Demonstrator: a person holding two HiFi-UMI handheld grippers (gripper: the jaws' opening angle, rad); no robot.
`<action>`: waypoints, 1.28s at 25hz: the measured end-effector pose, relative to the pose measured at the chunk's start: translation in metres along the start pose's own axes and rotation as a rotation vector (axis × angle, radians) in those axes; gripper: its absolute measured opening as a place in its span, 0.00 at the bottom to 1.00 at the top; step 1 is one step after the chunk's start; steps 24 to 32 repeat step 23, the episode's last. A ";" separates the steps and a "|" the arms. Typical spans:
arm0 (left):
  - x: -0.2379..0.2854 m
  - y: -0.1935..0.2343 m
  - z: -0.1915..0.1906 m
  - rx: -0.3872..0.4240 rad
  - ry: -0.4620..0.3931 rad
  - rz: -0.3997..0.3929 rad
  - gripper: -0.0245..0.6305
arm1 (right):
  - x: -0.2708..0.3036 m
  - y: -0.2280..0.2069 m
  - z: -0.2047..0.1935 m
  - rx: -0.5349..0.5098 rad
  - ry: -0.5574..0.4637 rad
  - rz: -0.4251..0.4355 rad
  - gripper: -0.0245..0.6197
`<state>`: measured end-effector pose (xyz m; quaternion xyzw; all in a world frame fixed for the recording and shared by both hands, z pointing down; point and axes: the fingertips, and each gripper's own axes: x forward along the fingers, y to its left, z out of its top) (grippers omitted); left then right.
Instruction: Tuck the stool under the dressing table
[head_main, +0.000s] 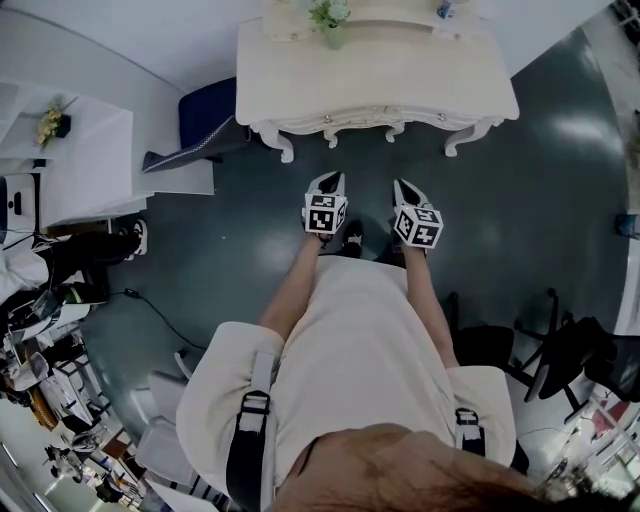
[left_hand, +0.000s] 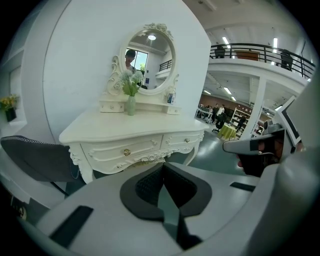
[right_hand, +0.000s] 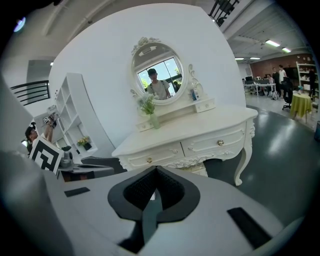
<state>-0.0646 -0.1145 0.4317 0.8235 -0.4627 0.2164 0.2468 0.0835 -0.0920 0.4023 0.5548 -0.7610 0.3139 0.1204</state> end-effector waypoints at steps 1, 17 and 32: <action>0.000 0.000 0.000 0.000 -0.001 -0.001 0.06 | 0.001 0.002 -0.001 -0.002 0.003 0.007 0.10; -0.005 0.007 0.000 -0.030 -0.035 0.018 0.06 | 0.001 0.006 -0.009 -0.019 0.029 0.011 0.10; -0.006 0.000 -0.003 -0.041 -0.023 -0.002 0.06 | -0.005 0.008 -0.013 -0.013 0.023 0.013 0.10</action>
